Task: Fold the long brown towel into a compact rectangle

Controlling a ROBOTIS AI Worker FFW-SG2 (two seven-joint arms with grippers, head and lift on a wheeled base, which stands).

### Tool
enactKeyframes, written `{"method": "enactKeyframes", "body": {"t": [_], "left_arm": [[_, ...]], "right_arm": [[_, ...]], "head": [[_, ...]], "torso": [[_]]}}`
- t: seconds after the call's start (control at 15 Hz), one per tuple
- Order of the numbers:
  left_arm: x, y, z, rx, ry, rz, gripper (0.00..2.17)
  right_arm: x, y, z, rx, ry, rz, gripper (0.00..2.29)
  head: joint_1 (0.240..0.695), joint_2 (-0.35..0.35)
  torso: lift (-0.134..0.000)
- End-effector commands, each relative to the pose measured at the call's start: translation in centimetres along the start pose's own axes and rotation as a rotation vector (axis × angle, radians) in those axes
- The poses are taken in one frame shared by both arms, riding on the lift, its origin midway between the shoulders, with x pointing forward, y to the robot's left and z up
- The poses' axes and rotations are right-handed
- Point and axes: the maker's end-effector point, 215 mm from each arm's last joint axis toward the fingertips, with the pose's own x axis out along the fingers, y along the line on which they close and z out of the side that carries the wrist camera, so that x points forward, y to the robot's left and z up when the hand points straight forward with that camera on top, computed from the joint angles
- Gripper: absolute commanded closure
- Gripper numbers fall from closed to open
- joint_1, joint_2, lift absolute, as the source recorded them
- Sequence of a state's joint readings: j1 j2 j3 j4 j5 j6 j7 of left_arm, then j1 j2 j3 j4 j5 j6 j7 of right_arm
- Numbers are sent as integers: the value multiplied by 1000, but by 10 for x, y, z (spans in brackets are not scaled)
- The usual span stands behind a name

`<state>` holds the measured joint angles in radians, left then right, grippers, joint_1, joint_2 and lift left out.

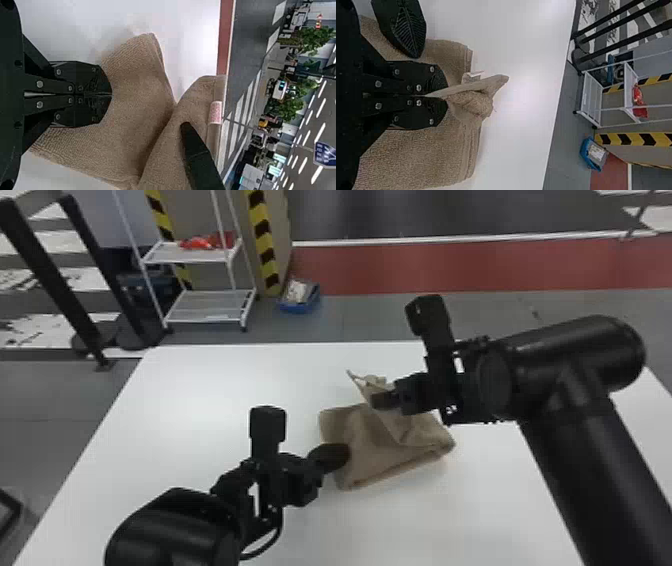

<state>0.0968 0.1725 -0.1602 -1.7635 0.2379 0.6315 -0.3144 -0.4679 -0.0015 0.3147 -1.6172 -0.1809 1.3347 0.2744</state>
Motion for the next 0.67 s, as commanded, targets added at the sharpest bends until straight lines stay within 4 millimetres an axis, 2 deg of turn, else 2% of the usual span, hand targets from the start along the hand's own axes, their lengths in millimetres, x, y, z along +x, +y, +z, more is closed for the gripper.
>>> {"method": "enactKeyframes", "body": {"t": [0.0, 0.6], "left_arm": [[1, -2, -1, -2, -2, -4, 1986], [9, -1, 1, 1, -24, -4, 1986]], "right_arm": [[13, 2, -1, -9, -18, 6, 1298], [33, 21, -8, -60, -28, 29, 1274]], "head": [[695, 101], [695, 121]], "torso": [[-116], [-116]]}}
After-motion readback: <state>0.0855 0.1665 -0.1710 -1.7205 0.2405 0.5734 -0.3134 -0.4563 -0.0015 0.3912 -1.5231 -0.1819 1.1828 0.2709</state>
